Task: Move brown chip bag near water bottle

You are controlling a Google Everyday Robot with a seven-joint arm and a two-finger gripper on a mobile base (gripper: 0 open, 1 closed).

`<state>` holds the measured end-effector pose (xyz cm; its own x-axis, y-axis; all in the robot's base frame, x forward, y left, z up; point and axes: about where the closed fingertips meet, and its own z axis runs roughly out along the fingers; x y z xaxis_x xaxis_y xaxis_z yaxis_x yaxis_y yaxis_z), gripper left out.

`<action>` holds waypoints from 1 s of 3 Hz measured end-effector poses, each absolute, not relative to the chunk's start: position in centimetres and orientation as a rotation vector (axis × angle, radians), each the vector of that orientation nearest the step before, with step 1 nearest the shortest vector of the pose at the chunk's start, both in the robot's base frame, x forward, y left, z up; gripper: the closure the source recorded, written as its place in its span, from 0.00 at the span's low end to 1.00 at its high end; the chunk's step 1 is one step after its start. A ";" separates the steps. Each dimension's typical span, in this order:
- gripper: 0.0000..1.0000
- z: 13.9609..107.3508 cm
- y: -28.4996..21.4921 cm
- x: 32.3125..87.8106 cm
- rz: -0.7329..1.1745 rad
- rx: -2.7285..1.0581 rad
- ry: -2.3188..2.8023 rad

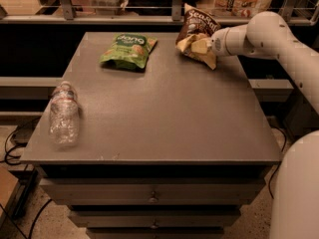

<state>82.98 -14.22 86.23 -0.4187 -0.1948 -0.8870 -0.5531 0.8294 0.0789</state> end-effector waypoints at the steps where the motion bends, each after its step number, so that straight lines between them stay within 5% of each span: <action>1: 1.00 86.2 -14.2 83.0 0.445 -0.553 1.998; 3: 1.00 86.3 -14.2 83.0 0.445 -0.554 1.998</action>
Offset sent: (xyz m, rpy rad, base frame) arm -0.1150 0.0506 0.2291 -0.2347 -0.4357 0.2515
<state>82.98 -14.19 86.31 -0.4184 -0.1952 -0.8870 -0.5536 0.8291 0.0786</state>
